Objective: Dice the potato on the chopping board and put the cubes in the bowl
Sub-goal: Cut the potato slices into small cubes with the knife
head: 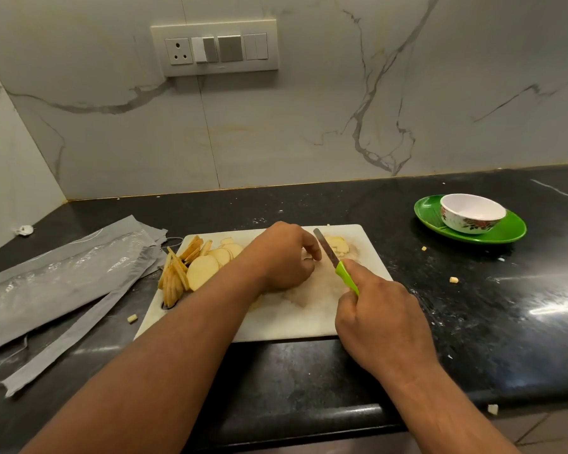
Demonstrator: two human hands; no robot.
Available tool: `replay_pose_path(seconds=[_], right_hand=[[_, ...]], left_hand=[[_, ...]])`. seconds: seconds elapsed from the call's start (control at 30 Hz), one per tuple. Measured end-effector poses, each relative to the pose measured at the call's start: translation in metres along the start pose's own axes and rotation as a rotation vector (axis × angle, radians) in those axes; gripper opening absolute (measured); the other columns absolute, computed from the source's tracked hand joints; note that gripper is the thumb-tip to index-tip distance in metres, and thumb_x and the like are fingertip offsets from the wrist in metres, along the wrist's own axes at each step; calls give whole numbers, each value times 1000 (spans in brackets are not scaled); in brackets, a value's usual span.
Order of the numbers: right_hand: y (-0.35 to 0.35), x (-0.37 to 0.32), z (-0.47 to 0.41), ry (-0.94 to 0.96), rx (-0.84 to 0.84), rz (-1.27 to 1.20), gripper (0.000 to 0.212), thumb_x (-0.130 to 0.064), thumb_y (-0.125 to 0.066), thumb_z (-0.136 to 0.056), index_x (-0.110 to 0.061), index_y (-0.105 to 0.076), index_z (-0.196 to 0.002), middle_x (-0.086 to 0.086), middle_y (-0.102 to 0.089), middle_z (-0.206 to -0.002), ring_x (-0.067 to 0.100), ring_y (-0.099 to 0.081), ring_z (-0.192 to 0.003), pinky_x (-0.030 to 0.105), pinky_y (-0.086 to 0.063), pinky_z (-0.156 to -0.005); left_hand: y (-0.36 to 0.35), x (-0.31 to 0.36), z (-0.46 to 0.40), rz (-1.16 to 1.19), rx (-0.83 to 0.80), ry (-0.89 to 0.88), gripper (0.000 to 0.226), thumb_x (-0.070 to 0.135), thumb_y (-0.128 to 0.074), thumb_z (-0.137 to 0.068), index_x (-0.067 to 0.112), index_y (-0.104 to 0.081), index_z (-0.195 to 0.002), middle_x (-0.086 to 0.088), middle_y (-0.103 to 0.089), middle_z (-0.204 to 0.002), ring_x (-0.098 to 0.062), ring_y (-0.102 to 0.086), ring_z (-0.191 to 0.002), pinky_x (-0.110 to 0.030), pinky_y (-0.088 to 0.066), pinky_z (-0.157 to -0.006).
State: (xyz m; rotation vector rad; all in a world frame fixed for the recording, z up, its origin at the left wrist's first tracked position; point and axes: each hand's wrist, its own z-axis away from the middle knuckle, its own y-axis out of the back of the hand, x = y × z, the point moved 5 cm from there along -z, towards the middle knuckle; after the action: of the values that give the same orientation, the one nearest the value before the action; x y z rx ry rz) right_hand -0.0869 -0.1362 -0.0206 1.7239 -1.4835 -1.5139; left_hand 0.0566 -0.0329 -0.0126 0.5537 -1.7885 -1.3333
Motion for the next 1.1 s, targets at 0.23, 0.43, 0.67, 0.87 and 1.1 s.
replay_pose_path(seconds=[0.23,0.43,0.67,0.87,1.1], right_hand=[[1,0,0,0,8,-8,55,-26,-42,-96,-32,-41,-151,1,-69,-120,22,-63,-102,37,-48,-86],[-2,-3,1,38,-25,82,57,-29,-39,-97,-34,-35,-153,1,-70,-111,21,-64,-95,37,-49,-82],[-13,-5,2,103,-77,189,57,-30,-37,-97,-36,-31,-153,1,-66,-117,22,-62,-96,35,-44,-76],[-17,-3,-1,93,-84,184,57,-31,-35,-97,-36,-30,-153,0,-65,-117,21,-60,-94,35,-44,-75],[-19,-3,-2,94,-76,218,58,-28,-35,-97,-34,-27,-154,1,-65,-116,22,-61,-96,34,-40,-73]], left_hand=[[6,-20,7,155,-98,-12,29,21,-73,-86,44,-77,-103,15,-67,-126,-10,-59,-118,-39,-51,-107],[22,-26,13,-96,-102,132,65,55,-79,-84,37,-59,-143,6,-57,-149,-20,-56,-130,-33,-46,-103],[27,-21,15,-191,-113,102,48,44,-76,-91,24,-69,-134,5,-72,-127,-13,-66,-104,-24,-51,-87],[23,-18,14,-83,-130,69,50,27,-75,-95,25,-61,-143,2,-67,-137,-16,-63,-119,-22,-45,-93],[28,-32,14,-38,-138,176,62,39,-84,-85,23,-63,-141,3,-70,-127,-16,-66,-107,-29,-55,-94]])
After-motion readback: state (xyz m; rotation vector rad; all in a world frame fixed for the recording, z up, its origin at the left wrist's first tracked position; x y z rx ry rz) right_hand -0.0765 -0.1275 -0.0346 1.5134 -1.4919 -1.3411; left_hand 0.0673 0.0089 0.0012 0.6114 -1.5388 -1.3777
